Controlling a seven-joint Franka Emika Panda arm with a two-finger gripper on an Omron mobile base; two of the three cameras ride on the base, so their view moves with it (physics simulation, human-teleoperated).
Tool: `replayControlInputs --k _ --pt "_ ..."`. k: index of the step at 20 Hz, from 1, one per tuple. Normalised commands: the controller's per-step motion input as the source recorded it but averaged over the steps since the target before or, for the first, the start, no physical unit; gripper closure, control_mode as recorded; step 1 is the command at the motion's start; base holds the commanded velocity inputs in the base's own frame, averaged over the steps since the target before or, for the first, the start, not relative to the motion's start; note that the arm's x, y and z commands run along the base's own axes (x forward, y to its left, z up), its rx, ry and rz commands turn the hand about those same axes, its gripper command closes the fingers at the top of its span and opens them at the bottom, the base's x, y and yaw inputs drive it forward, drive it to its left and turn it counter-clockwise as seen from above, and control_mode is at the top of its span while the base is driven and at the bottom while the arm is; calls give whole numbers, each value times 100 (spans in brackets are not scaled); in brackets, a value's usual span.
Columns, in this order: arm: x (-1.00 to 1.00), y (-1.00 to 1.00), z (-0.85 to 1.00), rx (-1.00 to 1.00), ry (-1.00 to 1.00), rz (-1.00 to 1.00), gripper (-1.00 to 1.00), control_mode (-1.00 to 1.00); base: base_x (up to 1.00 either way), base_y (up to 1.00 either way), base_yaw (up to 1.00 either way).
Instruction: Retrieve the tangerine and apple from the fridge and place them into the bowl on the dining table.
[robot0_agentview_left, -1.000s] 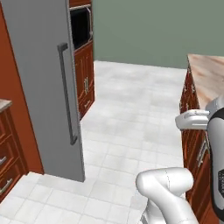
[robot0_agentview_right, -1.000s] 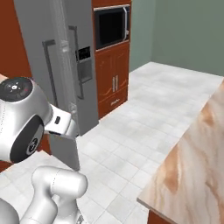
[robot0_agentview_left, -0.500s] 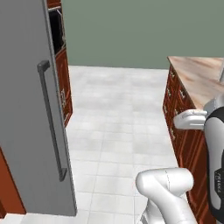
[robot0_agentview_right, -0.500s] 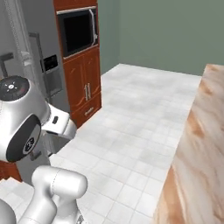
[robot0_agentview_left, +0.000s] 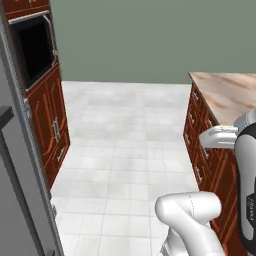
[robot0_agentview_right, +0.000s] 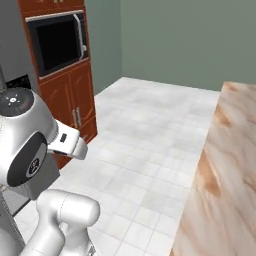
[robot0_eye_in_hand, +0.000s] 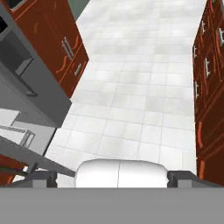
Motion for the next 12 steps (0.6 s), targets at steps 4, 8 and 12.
replayControlInputs --k 4,8,12 --pt "0 0 0 0 0 0 -100 100 89 0 16" --pt "0 0 0 0 0 0 -100 100 76 0 37" --pt "0 0 0 0 0 0 -100 100 83 18 43"
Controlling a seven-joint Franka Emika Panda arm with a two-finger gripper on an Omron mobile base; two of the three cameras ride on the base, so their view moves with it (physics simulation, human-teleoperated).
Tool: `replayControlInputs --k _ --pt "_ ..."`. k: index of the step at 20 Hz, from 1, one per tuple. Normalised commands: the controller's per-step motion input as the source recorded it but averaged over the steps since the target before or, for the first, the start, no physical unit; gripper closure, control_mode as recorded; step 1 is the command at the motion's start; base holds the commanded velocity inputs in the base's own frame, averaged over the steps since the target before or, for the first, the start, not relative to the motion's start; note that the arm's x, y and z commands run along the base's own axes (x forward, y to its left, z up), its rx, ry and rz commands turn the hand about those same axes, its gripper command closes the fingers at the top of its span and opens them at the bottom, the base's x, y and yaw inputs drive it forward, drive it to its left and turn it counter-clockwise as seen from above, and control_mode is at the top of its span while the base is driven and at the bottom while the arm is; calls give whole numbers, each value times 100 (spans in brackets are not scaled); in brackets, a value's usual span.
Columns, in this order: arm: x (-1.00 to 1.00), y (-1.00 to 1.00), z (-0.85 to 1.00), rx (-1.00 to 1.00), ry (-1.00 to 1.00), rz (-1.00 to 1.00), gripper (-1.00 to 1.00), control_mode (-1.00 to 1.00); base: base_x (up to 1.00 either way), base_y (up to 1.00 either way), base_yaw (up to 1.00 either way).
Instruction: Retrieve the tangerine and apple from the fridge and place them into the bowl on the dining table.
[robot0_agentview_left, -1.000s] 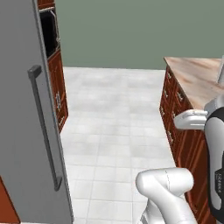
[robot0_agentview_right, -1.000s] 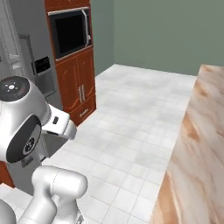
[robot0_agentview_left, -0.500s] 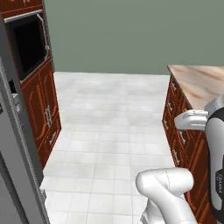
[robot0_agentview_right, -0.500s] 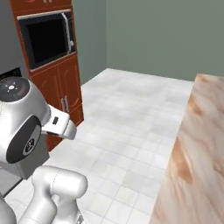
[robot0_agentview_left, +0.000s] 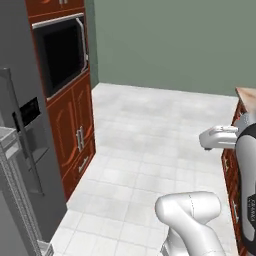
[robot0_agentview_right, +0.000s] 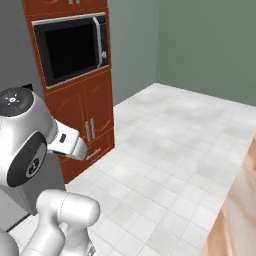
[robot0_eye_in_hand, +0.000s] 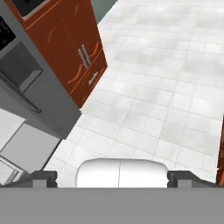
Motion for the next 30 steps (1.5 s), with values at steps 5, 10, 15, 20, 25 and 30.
replayControlInputs --k 5,10,15,20,25,30 --pt "0 0 0 0 0 0 -100 100 73 20 50" --pt "0 0 0 0 0 0 -100 100 69 19 57" --pt "0 0 0 0 0 0 -100 100 49 12 60" --pt "0 0 0 0 0 0 -100 100 51 4 60" --pt "0 0 0 0 0 0 -100 100 51 -2 60" --pt "0 0 0 0 0 0 -100 100 21 -30 53"
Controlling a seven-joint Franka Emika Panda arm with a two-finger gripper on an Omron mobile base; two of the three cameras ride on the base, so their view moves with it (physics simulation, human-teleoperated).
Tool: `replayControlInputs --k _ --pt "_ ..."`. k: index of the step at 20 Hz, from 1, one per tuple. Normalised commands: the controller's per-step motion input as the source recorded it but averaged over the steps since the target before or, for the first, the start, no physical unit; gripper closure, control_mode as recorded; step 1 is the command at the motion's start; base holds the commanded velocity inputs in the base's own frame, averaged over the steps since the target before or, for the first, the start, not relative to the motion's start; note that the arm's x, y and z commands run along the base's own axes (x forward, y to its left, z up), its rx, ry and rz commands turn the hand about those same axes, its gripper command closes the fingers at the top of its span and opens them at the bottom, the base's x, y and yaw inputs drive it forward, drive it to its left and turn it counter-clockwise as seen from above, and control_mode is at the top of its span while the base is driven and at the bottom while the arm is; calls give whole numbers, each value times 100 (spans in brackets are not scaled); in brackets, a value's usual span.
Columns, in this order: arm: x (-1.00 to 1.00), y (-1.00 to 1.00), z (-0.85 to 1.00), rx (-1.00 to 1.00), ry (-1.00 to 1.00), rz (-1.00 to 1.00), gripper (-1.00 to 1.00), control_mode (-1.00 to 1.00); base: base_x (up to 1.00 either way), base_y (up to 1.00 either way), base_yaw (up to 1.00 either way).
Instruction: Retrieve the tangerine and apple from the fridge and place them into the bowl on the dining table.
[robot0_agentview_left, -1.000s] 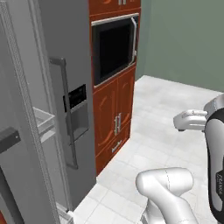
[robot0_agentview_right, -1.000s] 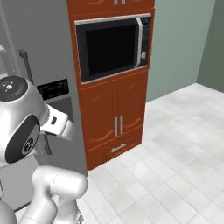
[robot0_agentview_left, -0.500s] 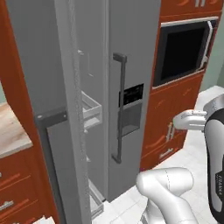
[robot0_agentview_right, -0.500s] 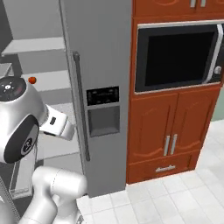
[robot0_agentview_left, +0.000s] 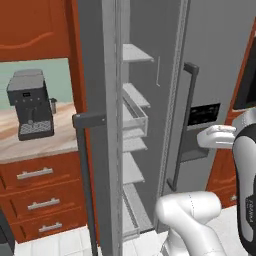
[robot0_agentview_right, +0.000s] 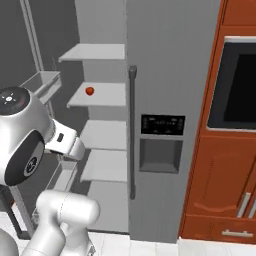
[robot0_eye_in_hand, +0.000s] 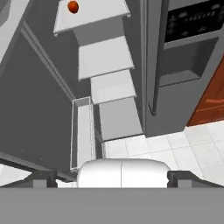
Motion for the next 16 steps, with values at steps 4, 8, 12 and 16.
replayControlInputs --k 4,8,12,16 --pt "0 0 0 0 0 0 -100 100 5 -47 47" --pt "0 0 0 0 0 0 -100 100 1 -48 45" --pt "0 0 0 0 0 0 -100 100 0 -52 41" --pt "0 0 0 0 0 0 -100 100 9 -28 35"
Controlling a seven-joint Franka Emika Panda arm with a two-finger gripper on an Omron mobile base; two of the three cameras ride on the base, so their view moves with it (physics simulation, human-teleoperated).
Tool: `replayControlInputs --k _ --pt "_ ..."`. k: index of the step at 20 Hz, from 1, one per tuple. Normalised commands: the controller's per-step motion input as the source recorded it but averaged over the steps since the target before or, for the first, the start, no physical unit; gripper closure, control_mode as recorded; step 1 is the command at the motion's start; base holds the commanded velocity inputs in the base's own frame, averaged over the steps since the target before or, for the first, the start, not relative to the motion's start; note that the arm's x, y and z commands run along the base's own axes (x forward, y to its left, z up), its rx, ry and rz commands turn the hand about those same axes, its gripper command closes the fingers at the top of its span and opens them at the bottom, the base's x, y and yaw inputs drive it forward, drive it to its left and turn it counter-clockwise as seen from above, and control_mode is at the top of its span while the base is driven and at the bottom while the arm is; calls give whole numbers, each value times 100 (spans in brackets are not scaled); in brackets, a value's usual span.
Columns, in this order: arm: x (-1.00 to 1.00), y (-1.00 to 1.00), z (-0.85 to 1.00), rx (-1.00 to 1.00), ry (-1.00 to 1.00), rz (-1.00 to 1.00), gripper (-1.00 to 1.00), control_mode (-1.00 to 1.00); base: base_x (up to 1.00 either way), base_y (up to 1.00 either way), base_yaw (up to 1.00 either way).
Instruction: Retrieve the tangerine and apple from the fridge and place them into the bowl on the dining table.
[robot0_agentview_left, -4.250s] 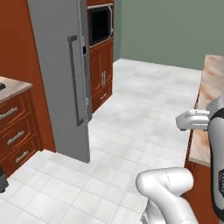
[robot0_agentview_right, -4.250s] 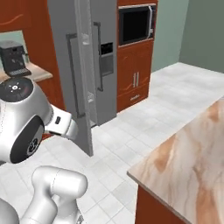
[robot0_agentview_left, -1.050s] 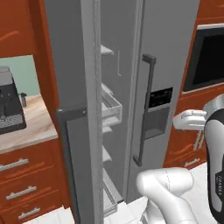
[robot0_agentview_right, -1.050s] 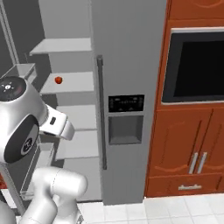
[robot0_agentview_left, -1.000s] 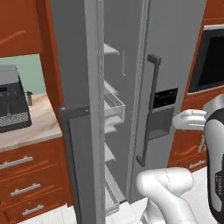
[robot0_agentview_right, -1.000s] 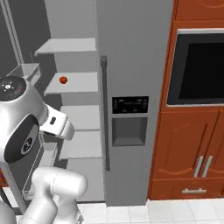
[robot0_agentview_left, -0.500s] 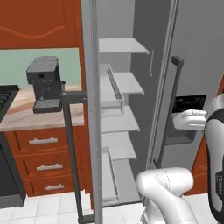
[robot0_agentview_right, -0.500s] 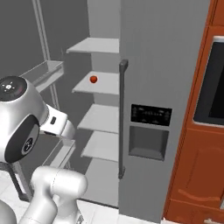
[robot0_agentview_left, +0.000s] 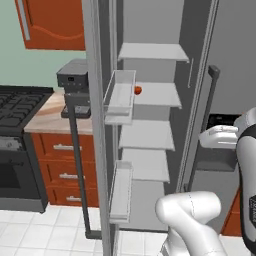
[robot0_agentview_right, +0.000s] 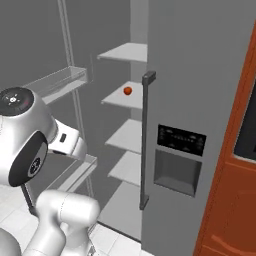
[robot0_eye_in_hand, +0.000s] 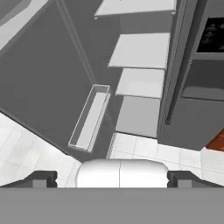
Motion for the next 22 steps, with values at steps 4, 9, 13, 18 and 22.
replayControlInputs --k 4,9,13,18,22 --pt "0 0 0 0 0 0 -100 100 42 -3 24" --pt "0 0 0 0 0 0 -100 100 59 -1 6" --pt "0 0 0 0 0 0 -100 100 11 -30 0" --pt "0 0 0 0 0 0 -100 100 24 -11 0" --pt "0 0 0 0 0 0 -100 100 10 -30 0"
